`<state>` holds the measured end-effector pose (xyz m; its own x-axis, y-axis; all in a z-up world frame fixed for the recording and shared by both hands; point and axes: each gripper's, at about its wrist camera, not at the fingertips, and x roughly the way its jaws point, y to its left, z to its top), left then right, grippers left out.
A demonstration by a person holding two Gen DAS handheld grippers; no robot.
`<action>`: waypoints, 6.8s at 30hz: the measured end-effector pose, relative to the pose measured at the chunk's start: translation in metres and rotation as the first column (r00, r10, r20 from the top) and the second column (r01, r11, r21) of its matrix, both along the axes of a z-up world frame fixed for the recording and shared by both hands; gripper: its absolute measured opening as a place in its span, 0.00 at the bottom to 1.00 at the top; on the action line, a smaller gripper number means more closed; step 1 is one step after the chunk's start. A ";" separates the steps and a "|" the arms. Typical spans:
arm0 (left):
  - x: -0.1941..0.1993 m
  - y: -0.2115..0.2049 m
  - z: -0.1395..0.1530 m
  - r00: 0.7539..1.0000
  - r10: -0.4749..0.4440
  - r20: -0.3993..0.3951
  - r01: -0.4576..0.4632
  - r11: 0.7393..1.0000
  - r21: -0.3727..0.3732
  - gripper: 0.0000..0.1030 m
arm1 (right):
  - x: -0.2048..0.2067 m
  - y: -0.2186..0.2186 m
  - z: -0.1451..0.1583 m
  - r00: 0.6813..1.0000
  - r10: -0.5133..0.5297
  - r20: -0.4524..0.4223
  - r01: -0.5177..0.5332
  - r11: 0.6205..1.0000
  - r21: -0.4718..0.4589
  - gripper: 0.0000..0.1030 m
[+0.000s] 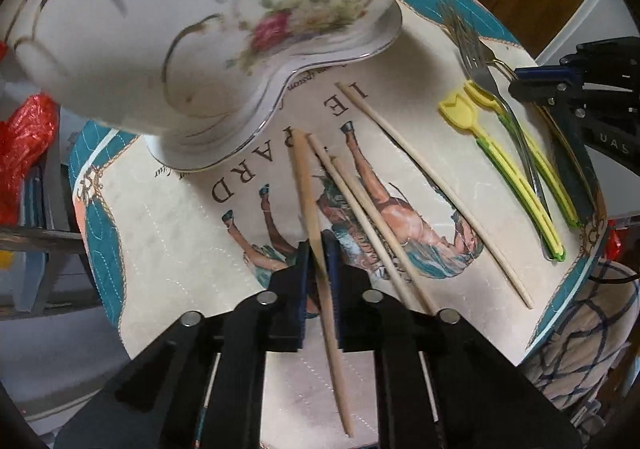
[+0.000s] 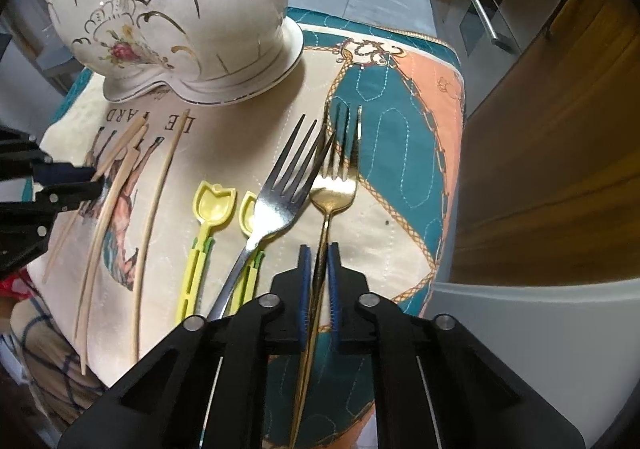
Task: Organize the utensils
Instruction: 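Grasp another wooden chopstick with the left tool while the right tool grasps the gold fork, then lift the chopstick with the left tool while the right tool lifts the gold fork over the pots, then release the chopstick into the tall pot while the right tool releases the fork, then grasp a wooden chopstick with the left tool while the right tool grasps a yellow tulip utensil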
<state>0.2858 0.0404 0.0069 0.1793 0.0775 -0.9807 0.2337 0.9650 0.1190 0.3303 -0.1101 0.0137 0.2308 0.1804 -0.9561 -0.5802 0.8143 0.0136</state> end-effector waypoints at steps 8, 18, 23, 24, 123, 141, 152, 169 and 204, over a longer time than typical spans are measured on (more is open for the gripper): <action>-0.016 0.001 0.006 0.996 0.028 0.085 -0.024 0.999 -0.048 0.05 | -0.010 -0.022 0.000 0.998 -0.058 0.017 0.056 0.993 0.106 0.06; -0.058 0.042 0.020 0.936 0.181 0.303 -0.104 0.962 -0.252 0.05 | -0.015 -0.046 0.006 0.993 -0.113 0.035 0.095 0.937 0.337 0.06; -0.081 0.062 0.028 0.891 0.235 0.387 -0.099 0.935 -0.341 0.05 | -0.016 -0.051 0.008 0.990 -0.135 0.045 0.105 0.906 0.410 0.06; -0.086 0.063 0.031 0.882 0.238 0.407 -0.088 0.931 -0.355 0.05 | -0.017 -0.052 0.010 0.989 -0.135 0.055 0.099 0.900 0.426 0.06; -0.068 0.054 0.112 0.263 0.416 0.870 -0.091 0.909 -0.407 0.80 | -0.018 0.032 0.109 0.835 -0.153 0.529 -0.191 0.821 0.539 0.59; -0.125 0.059 0.099 0.327 0.422 0.846 -0.108 0.906 -0.410 0.95 | -0.053 -0.009 0.099 0.847 -0.162 0.506 -0.179 0.809 0.560 0.94; -0.138 0.051 0.071 0.459 0.391 0.798 -0.096 0.914 -0.393 0.95 | -0.067 -0.033 0.078 0.917 -0.092 0.389 -0.171 0.789 0.590 0.94; -0.118 0.004 0.007 0.766 0.131 0.629 -0.028 0.985 -0.172 0.63 | -0.062 -0.040 0.021 0.953 -0.032 0.301 -0.093 0.915 0.393 0.94; -0.104 0.024 -0.020 0.851 0.160 0.501 -0.110 0.986 -0.127 0.05 | -0.063 -0.039 -0.002 0.968 0.044 0.249 -0.110 0.960 0.257 0.21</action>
